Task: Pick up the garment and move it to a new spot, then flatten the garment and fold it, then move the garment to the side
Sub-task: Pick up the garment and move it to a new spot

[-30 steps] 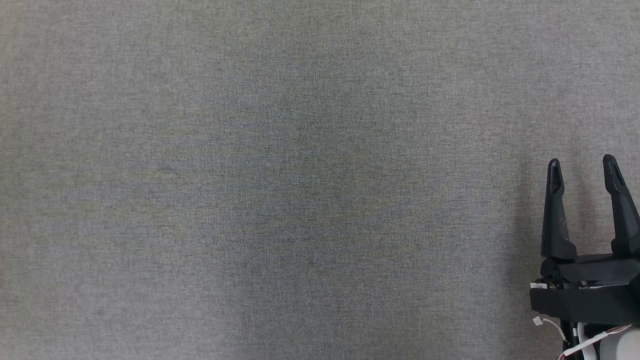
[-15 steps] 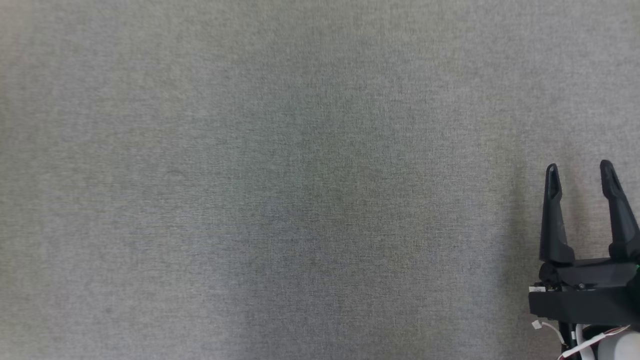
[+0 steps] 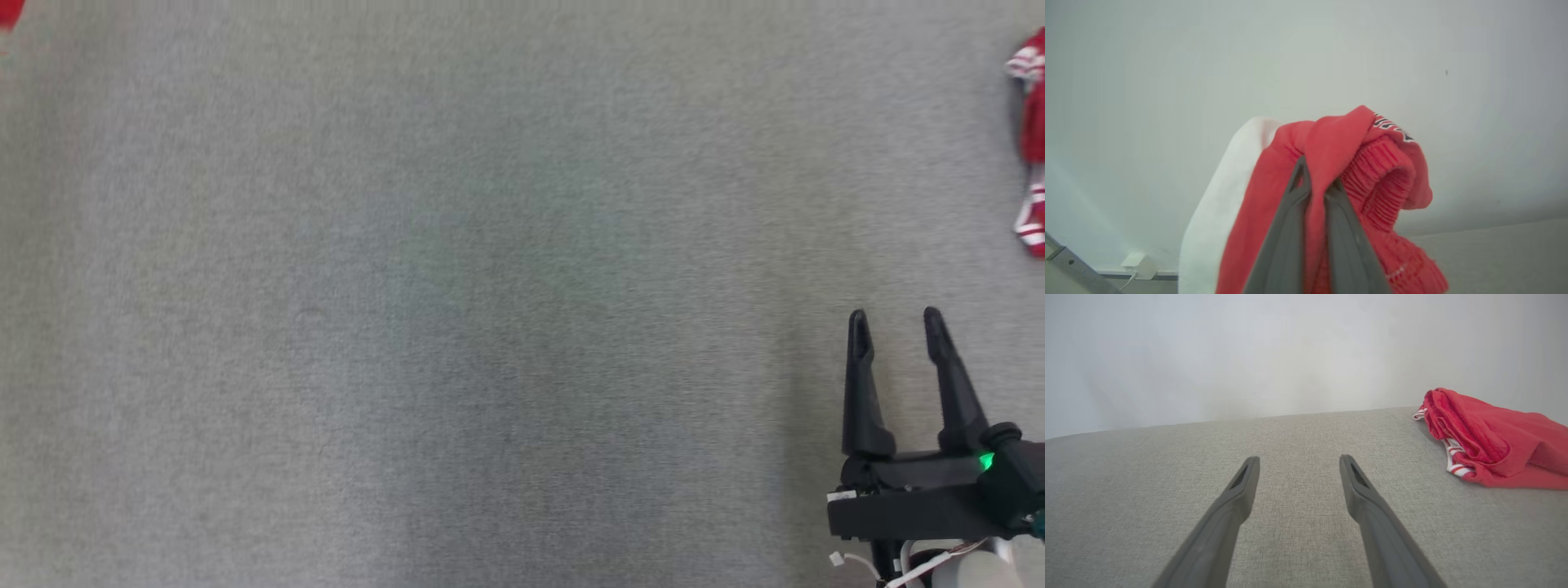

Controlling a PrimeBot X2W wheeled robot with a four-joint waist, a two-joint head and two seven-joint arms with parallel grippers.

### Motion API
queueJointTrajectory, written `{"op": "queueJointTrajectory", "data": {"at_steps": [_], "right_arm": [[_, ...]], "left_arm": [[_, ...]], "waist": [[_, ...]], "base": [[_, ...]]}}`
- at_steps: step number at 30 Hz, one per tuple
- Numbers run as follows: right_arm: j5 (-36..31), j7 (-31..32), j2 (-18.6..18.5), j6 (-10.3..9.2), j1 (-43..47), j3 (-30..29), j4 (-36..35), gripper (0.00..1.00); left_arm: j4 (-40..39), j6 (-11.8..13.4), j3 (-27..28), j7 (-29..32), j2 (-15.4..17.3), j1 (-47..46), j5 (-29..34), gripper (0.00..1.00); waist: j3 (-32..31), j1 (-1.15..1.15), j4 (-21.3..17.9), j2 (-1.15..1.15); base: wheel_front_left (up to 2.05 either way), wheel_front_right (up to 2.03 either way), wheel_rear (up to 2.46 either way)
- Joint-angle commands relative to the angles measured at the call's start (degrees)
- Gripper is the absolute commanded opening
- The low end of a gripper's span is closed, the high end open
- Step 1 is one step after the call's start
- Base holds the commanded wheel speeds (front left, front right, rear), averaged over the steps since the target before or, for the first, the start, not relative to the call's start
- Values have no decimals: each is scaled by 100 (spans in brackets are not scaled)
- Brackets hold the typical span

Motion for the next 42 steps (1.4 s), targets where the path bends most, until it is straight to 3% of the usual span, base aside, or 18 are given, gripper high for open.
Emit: {"op": "queueJointTrajectory", "data": {"at_steps": [1,7,18,25,33,42], "right_arm": [[55,-35,10,1,48,-1,44,100],[398,-145,9,1,145,119,445,100],[740,-153,10,1,361,151,486,100],[792,-154,11,1,420,193,465,100],[862,-146,10,1,346,355,520,100],[885,-146,9,1,306,417,584,100]], "left_arm": [[-87,16,-50,-14,9,-68,68,0],[-861,16,-424,206,-119,-308,102,0],[-2124,249,-861,603,-977,139,-31,0],[-2593,494,-1171,549,-1560,910,-184,0],[-2665,803,-1450,255,-1811,2230,-311,0],[-2189,780,-1844,-4,-2124,3321,-361,0]], "waist": [[-278,1,-289,0],[-666,1,-935,0],[-982,1,-1876,0],[-1026,1,-2022,0],[-998,1,-2054,0],[-926,1,-2035,0]], "base": [[0,0,0],[0,0,0],[0,0,0],[0,0,0],[0,0,0],[0,0,0]]}}
